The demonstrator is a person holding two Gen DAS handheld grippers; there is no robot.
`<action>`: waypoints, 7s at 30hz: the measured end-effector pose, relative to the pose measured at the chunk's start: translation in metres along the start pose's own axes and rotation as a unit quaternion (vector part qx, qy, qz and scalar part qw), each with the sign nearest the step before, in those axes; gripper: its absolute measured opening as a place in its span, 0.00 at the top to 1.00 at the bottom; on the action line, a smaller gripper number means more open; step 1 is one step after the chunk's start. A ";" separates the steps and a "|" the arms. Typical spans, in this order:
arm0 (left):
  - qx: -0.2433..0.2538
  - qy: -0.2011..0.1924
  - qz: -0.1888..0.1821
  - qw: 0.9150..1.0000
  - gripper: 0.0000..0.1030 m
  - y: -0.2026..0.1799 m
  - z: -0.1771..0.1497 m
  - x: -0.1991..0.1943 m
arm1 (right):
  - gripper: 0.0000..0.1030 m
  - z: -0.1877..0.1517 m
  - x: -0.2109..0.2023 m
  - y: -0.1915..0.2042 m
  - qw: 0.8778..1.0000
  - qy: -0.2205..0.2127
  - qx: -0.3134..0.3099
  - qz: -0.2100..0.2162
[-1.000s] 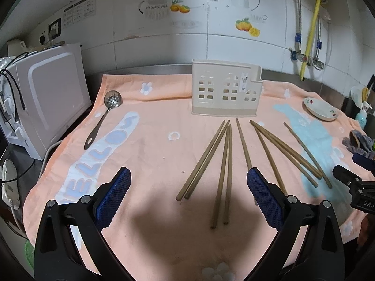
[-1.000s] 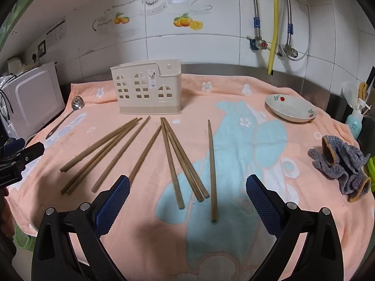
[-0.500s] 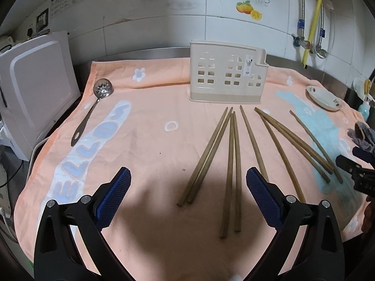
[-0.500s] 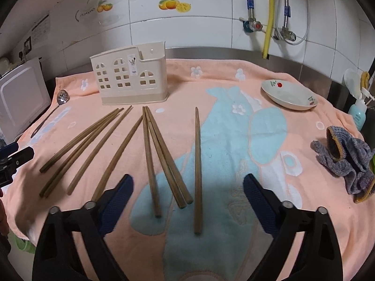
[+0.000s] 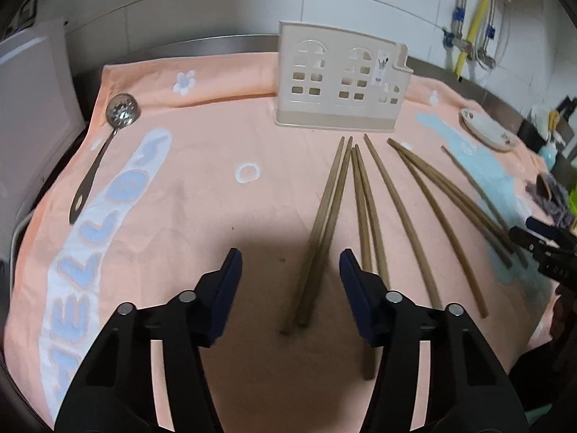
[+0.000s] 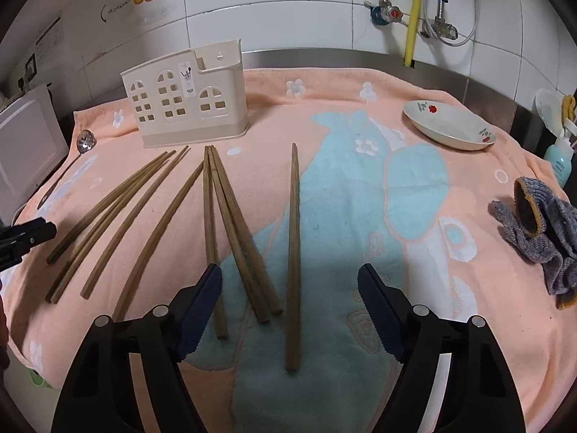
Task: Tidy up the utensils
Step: 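Move the left tool toward a wooden chopstick while the right tool approaches another, then close the left tool on one chopstick while the right tool grasps another chopstick, then lift the left tool's chopstick upright toward the holder while the right tool carries its own, then lower both chopsticks into the cream holder and open both tools, then move the left tool to the next chopstick while the right tool approaches another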
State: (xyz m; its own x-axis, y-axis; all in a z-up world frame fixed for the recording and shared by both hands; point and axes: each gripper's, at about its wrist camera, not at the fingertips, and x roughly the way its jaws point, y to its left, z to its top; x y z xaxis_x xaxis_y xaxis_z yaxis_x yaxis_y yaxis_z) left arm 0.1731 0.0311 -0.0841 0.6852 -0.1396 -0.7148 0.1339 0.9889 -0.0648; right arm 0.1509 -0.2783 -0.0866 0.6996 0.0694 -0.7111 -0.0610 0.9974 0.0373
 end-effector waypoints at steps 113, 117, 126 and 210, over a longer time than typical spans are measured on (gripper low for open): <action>0.037 -0.073 -0.086 0.993 0.95 -0.013 0.077 -0.042 | 0.94 0.102 -0.066 0.020 0.987 -0.135 -0.055 0.061; 0.049 -0.093 -0.085 0.991 0.95 -0.017 0.096 -0.053 | 0.94 0.126 -0.075 0.025 0.984 -0.147 -0.078 0.069; 0.078 -0.155 -0.071 0.982 0.95 -0.032 0.152 -0.089 | 0.94 0.182 -0.096 0.035 0.974 -0.169 -0.109 0.102; 0.041 0.000 -0.050 0.998 0.64 -0.013 0.008 -0.015 | 0.84 0.024 0.029 0.011 0.991 0.039 -0.089 0.088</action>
State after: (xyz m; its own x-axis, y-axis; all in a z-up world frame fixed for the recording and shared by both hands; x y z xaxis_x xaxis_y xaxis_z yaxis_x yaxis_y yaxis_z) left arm 0.1671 0.0201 -0.0668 0.6660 -0.2374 -0.7072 0.2603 0.9624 -0.0779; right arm 0.1874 -0.2653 -0.0901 0.6106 0.2343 -0.7565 -0.3074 0.9505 0.0462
